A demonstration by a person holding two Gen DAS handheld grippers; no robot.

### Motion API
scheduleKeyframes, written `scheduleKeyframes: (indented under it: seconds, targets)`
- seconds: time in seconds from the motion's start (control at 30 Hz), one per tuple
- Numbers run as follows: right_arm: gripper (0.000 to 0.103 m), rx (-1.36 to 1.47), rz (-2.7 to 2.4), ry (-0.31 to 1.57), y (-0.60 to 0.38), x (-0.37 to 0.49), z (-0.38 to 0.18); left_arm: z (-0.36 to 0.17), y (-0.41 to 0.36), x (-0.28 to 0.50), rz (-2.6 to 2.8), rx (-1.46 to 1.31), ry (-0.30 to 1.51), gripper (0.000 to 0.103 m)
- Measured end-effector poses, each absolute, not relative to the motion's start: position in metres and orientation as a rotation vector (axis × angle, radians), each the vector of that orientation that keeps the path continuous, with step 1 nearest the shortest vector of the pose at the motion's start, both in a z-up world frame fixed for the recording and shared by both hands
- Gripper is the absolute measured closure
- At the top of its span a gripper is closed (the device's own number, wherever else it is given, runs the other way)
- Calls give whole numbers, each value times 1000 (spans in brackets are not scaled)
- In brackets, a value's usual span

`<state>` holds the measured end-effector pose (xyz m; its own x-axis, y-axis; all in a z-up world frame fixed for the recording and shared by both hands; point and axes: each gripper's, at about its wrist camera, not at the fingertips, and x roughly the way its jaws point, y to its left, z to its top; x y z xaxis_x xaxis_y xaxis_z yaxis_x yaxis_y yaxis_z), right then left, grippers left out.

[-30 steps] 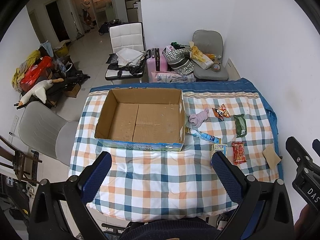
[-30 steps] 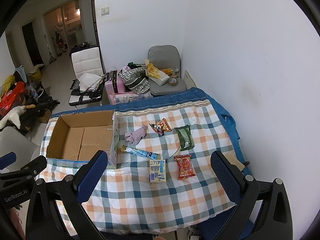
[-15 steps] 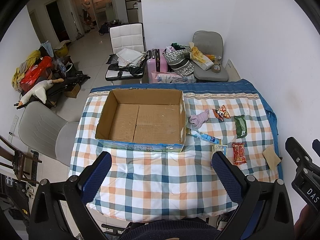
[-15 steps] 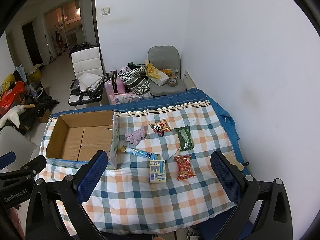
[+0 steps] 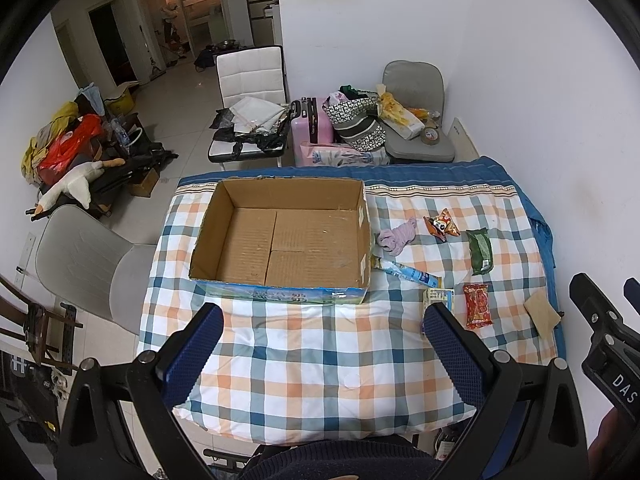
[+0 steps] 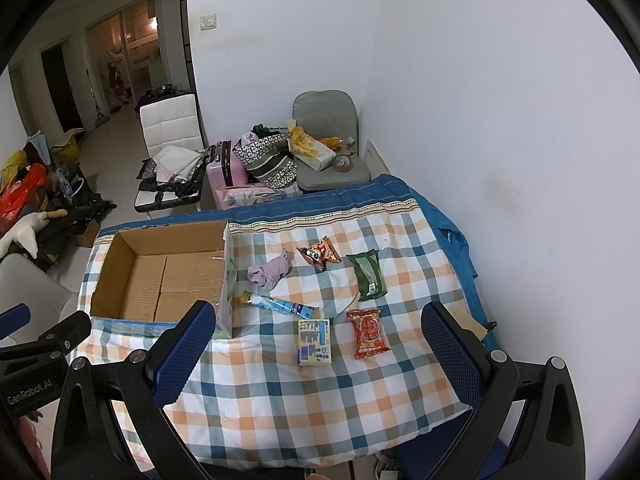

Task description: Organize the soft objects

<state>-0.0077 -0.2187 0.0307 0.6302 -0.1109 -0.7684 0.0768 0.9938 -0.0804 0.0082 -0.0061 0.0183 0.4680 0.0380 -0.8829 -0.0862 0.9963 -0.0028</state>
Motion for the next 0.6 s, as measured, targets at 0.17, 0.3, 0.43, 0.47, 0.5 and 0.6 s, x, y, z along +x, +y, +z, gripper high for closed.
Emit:
scheduleKeyframes:
  seconds: [0.17, 0.3, 0.43, 0.47, 0.5, 0.6]
  targets:
    - [0, -44, -106, 883, -218, -8, 30, 20, -6, 9, 77, -52, 1080, 0]
    - [0, -43, -106, 884, -219, -7, 31, 18, -6, 8, 77, -50, 1080, 0]
    - [0, -45, -108, 882, -218, -8, 31, 19, -6, 7, 78, -50, 1079, 0]
    - [0, -45, -108, 882, -218, -8, 31, 18, -6, 7, 77, -51, 1078, 0]
    - [0, -46, -108, 882, -218, -8, 31, 18, -6, 7, 78, -51, 1079, 0]
    - [0, -47, -108, 882, -217, -8, 31, 18, -6, 7, 77, -50, 1078, 0]
